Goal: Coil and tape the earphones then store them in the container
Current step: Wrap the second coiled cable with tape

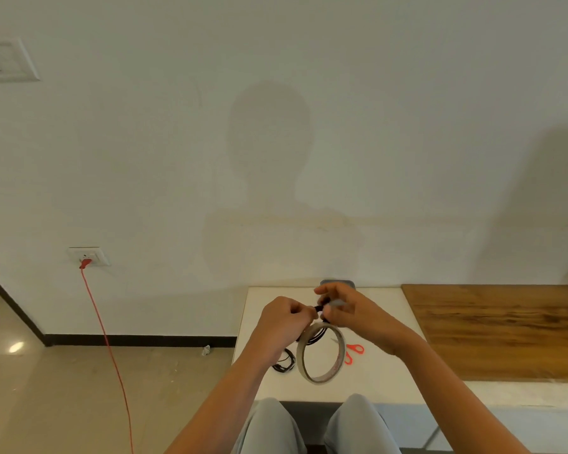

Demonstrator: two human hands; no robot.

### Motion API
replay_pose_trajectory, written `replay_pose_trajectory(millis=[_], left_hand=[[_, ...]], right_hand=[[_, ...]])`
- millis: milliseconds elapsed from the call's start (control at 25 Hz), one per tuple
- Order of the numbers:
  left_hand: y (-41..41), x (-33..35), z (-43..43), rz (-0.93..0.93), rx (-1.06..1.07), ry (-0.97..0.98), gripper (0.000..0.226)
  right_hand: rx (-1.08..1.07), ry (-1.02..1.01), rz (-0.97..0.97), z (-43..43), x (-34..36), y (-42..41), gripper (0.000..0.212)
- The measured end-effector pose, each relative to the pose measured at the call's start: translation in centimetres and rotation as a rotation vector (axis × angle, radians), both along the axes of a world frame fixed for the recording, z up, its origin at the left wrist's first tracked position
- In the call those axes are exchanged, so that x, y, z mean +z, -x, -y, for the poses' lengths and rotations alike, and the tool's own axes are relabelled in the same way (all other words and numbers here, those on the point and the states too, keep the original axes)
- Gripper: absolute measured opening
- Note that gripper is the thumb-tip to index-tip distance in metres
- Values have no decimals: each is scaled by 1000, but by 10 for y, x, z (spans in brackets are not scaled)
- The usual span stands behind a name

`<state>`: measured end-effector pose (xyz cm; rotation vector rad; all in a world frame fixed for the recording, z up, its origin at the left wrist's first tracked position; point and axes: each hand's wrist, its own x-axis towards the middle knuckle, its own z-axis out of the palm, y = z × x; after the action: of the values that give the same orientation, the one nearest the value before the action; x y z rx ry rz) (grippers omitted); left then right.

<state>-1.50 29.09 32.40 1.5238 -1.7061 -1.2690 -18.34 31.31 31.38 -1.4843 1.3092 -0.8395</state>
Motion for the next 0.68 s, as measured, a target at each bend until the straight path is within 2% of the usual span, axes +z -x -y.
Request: replay_pose_trajectory(millis=[80,200,320,480,560,680], left_hand=[[-1,-5,1,-137,84,-99,26],[-1,-14,4,-301,194,-199,31],[1,-26,8,-357,255,-196,26],[10,-47,10,-220,273,-9,21],[16,-59,9,-181,297,49,17],[19,-72,14,-244,356,56,19]], right_hand=[[-117,95,40,-7,-20,-3,40],[-360,194,91,-12,-43,-10,21],[-458,191,141,-12,-51,-13,10],[-438,44,32,-11,-65,-20,8],[-414,-57,48,-10,-75,-19,6],[-380,-197,61,-10,-88,-16,9]])
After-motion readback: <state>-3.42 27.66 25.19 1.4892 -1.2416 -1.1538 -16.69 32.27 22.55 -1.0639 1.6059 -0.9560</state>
